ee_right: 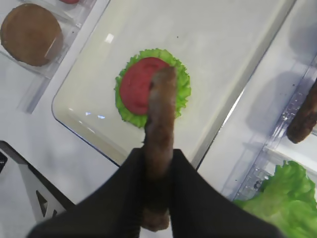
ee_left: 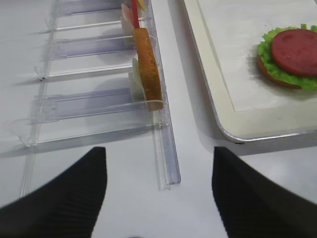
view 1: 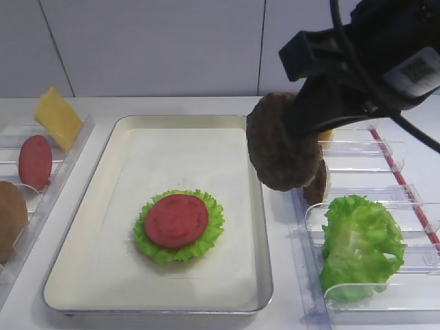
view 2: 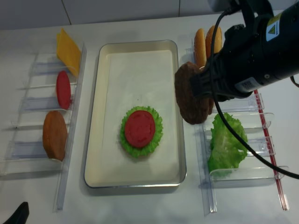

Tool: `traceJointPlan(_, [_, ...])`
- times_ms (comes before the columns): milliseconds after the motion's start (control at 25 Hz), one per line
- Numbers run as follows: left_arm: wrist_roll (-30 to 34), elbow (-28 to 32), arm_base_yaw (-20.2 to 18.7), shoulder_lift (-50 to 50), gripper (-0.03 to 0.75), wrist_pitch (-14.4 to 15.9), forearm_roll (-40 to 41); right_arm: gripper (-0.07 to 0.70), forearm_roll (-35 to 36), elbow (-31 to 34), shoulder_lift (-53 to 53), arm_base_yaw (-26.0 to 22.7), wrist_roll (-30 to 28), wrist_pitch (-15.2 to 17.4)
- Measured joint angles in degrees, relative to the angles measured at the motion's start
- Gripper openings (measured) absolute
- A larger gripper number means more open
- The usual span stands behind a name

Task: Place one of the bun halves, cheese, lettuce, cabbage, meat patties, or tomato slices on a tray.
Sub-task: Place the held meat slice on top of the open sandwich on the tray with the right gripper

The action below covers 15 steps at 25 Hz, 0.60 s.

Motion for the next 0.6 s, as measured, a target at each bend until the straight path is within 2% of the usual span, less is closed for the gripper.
traceJointPlan(120, [0.0, 0.0, 0.0, 0.0, 0.429, 0.0, 0.0, 0.139, 1.6, 0.0, 0.5, 0.0, -0.8, 0.6])
traceJointPlan(360, [0.0, 0.0, 0.0, 0.0, 0.43, 0.0, 0.0, 0.139, 9.0, -0.2, 7.1, 0.0, -5.4, 5.0])
traceJointPlan(480, [0.0, 0.0, 0.0, 0.0, 0.43, 0.0, 0.0, 0.139, 13.1, -2.6, 11.4, 0.0, -8.4, 7.8])
traceJointPlan(600, [0.0, 0.0, 0.0, 0.0, 0.43, 0.0, 0.0, 0.139, 18.0, -6.4, 15.1, 0.0, -11.8, 9.1])
